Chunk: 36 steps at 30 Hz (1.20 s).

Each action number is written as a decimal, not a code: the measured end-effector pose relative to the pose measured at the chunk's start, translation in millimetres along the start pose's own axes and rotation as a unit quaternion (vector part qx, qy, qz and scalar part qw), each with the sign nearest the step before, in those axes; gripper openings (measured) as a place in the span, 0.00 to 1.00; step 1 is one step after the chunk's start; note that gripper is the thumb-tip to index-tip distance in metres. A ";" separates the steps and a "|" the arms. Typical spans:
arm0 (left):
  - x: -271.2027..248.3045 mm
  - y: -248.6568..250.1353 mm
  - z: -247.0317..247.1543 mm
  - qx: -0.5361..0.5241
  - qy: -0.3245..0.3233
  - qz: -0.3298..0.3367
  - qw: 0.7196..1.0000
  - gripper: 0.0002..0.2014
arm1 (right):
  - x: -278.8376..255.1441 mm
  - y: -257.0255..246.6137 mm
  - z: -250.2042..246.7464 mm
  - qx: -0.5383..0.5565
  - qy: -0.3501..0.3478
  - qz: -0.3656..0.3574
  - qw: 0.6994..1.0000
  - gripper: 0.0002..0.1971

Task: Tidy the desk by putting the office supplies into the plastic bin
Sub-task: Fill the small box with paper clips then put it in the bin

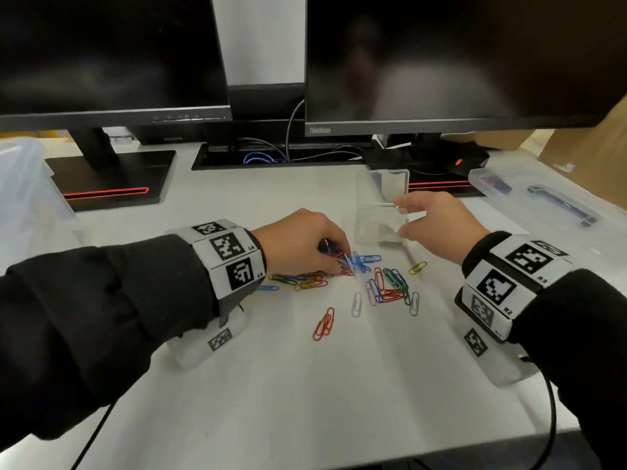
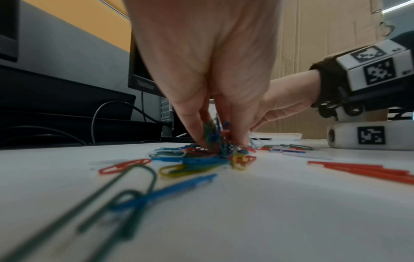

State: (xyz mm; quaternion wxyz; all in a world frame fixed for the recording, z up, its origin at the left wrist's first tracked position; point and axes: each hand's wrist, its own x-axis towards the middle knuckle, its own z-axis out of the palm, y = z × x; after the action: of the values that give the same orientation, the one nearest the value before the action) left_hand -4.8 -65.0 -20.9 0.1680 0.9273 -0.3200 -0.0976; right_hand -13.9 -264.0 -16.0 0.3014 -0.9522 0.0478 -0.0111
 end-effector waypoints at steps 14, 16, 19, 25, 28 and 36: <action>42.6 23.7 -1.0 -0.072 0.149 0.022 0.986 0.15 | 0.8 -2.2 6.4 0.004 -0.050 -0.072 0.996 0.21; 39.7 21.6 -0.8 -0.047 0.149 0.012 0.988 0.16 | 1.5 -1.8 6.3 -0.002 -0.052 -0.064 0.997 0.23; 33.5 14.2 -1.3 0.014 0.160 -0.027 0.987 0.14 | 3.0 -1.4 6.9 -0.011 -0.054 -0.048 0.997 0.24; 21.3 8.2 2.9 0.038 0.073 -0.054 0.995 0.14 | 2.5 -1.3 7.1 -0.043 -0.040 -0.046 0.997 0.14; 21.4 11.6 2.5 0.037 0.049 -0.051 0.997 0.16 | 2.0 -1.4 8.9 -0.067 -0.058 -0.051 0.995 0.09; -11.7 -20.7 -6.7 0.138 0.065 -0.187 0.970 0.16 | -14.6 11.2 -4.7 -0.143 0.050 0.053 0.987 0.13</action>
State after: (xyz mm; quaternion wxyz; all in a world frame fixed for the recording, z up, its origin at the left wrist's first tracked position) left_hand -0.4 -40.8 -21.5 0.0375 0.9893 -0.1395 -0.0211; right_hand -29.6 -274.4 -18.5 0.1593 -0.9799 0.1143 -0.0355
